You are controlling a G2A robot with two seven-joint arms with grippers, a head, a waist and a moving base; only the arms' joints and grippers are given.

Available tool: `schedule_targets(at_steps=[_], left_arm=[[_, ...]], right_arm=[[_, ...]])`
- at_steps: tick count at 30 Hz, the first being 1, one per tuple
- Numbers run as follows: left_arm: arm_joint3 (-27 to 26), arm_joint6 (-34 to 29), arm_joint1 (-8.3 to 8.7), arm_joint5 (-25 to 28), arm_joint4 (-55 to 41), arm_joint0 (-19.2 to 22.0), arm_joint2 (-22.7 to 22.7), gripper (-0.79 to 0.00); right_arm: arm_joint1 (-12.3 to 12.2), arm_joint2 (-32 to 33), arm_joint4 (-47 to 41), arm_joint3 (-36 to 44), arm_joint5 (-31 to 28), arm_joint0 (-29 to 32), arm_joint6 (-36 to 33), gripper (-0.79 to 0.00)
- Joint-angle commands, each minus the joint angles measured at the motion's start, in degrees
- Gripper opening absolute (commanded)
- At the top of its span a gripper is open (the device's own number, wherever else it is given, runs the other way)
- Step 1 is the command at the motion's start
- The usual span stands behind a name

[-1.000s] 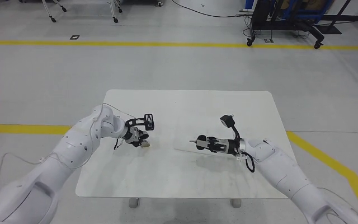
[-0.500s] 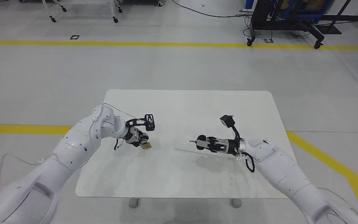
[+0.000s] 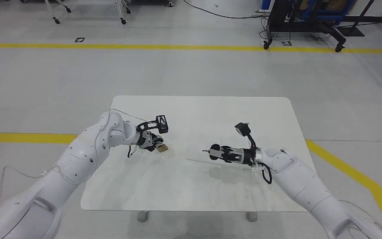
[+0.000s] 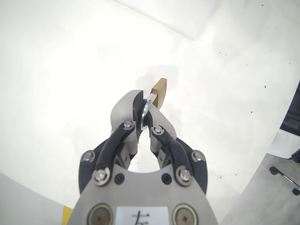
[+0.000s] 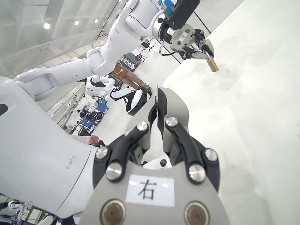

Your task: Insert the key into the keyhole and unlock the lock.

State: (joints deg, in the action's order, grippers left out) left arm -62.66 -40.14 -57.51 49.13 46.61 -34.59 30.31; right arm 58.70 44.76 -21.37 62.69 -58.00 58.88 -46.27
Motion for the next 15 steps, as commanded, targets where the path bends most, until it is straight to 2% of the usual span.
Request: schedule_targets(at_steps=[1,3,7,9,11,13,15], left_arm=[[-0.01,0.01,-0.01,0.01,-0.01,0.01,0.0,-0.785],[0.13,0.46,0.0,-0.42,-0.25,-0.21,0.12,-0.785],[5.44,9.57,-0.06,-0.57,-10.05,-3.16,3.09,-0.785],[8.24,11.78,-0.5,0.88,-15.15,-3.53,3.83,-0.785],[10.22,12.05,-1.43,0.47,-20.19,-3.33,3.77,-0.785],[12.44,11.44,-2.69,-2.71,-26.94,-2.98,3.71,-0.785],[13.86,10.04,-3.94,-2.73,-31.78,-2.14,3.21,-0.785]], right_arm=[[0.0,0.0,0.0,0.0,0.0,0.0,0.0,-0.785],[0.0,0.0,0.0,0.0,0.0,0.0,0.0,-0.785],[0.22,0.49,-0.23,2.87,0.23,1.98,4.06,-0.785],[0.92,-0.16,-5.4,3.25,1.96,3.33,7.59,-0.785],[1.88,-1.12,-11.97,2.41,4.43,3.32,9.4,-0.785],[2.78,-2.16,-15.03,0.74,4.88,2.19,8.31,-0.785],[3.61,-2.91,-17.37,-0.96,4.51,1.12,7.04,-0.785]])
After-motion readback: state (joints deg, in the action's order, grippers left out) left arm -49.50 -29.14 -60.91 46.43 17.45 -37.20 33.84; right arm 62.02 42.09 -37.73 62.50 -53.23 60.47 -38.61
